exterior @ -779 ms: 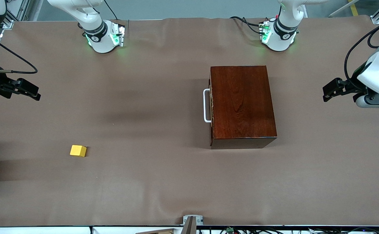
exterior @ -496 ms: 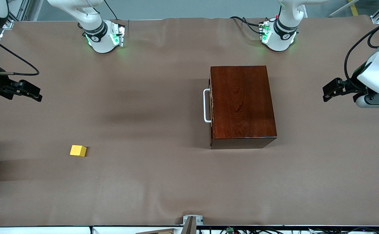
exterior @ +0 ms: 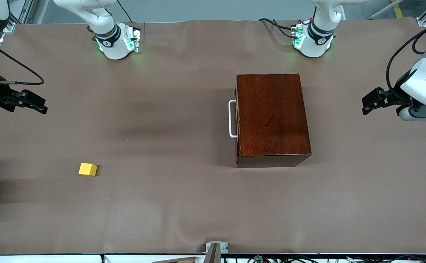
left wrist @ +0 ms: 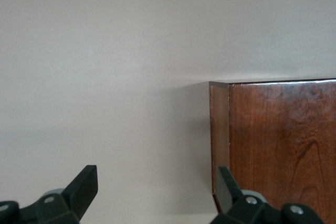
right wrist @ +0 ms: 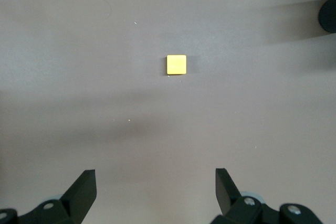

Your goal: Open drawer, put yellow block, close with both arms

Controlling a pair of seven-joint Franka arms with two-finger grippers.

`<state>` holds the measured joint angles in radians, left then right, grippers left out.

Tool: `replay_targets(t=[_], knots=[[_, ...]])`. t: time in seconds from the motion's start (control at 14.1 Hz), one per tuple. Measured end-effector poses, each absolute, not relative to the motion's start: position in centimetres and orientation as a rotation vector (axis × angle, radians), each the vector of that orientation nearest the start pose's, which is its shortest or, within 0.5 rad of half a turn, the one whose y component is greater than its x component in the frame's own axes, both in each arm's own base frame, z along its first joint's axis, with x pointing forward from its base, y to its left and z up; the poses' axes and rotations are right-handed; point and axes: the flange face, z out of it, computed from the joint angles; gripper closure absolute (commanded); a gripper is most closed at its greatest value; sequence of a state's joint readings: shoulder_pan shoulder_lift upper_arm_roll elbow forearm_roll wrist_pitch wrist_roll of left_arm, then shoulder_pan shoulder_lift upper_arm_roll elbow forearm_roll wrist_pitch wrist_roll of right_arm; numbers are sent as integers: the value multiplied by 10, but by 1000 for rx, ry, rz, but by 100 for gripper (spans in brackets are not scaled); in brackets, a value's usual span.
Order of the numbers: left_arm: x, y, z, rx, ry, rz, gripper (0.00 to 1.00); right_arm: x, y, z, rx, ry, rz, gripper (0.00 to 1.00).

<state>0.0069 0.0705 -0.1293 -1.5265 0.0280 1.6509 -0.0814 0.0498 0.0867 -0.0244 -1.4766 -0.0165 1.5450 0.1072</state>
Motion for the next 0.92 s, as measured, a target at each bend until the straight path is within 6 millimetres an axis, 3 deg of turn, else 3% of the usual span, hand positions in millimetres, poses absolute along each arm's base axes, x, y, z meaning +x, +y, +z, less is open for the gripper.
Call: replay_targets(t=[0.21, 0.42, 0.64, 0.78, 0.92], knots=[[583, -73, 608, -3128, 83, -75, 0, 579, 13, 618, -3160, 130, 26, 0], [591, -108, 589, -3138, 37, -47, 0, 579, 7, 618, -3160, 148, 23, 0], [592, -159, 575, -3145, 94, -27, 0, 580, 1, 618, -3160, 165, 16, 0], [583, -206, 576, -3147, 175, -35, 0, 581, 2, 619, -3158, 176, 5, 0], [567, -253, 579, -3156, 150, -45, 0, 581, 2, 619, -3154, 219, -2, 0]])
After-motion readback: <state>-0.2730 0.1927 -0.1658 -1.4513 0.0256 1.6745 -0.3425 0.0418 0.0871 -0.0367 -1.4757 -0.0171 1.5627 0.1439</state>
